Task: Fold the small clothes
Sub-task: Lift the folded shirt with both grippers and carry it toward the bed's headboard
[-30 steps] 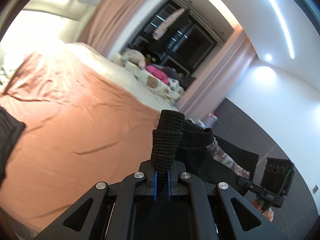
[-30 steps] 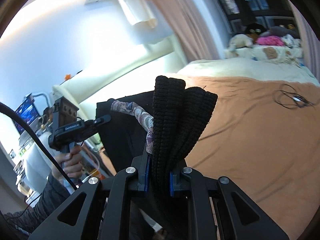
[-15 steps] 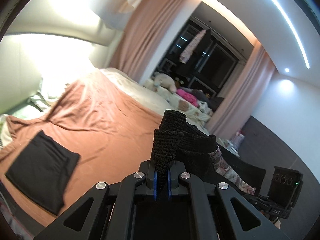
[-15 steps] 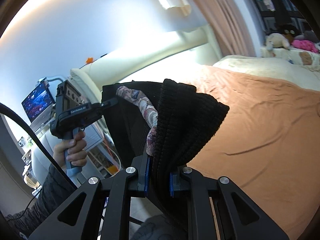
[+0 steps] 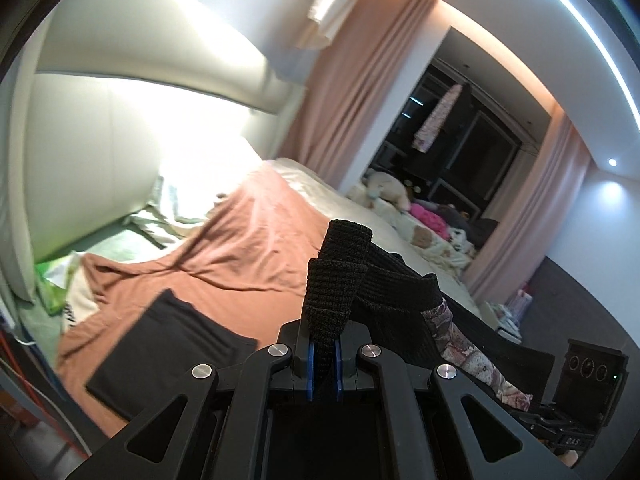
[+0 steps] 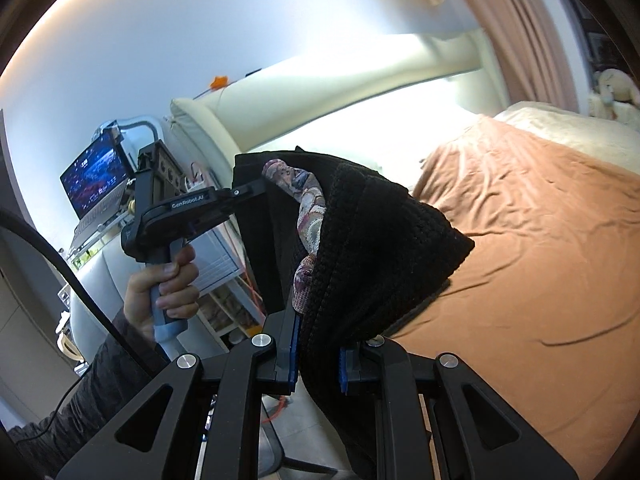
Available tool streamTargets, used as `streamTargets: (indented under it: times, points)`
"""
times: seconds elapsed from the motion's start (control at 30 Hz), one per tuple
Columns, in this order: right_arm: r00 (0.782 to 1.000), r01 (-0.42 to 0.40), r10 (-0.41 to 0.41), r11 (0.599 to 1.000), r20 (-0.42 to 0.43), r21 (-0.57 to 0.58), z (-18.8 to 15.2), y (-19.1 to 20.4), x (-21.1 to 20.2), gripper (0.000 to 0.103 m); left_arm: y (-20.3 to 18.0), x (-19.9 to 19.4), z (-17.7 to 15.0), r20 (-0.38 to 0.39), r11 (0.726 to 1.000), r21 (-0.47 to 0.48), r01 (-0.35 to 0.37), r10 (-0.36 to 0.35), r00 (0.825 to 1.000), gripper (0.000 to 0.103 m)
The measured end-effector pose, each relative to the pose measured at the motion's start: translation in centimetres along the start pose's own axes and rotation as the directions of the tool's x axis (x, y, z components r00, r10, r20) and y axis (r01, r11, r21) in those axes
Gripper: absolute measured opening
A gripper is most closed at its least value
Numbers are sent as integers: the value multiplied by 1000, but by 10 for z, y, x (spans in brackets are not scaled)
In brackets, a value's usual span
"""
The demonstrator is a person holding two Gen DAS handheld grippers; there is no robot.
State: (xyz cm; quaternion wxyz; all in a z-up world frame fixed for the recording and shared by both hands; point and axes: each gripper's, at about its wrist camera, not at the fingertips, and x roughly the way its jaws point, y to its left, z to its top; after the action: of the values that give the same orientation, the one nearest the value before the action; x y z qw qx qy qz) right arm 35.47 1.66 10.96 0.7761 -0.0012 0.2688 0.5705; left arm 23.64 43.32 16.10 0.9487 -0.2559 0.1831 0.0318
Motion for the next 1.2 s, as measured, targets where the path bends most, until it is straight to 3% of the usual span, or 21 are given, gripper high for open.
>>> streamTargets:
  times: [0.3,0.63,0.87,1.2]
  points:
    - [999,-38,38,999,-33,-14,5,5,55,11,69,-16,19,18,993,-23,-114,114,993,7]
    - [994,-64,67,997,-91,39,2,-7,118,11,125,-4,27,2,977,-39,-209,209,978,7]
    - [990,-33,43,996,-134,78,5,-50,152,11,161,35,24,-41,960,-44,-275,274,961,7]
    - [991,12,0,996,-134,86,26,-99,173,11,184,108,34,-99,954,-29,-299,295,950,7]
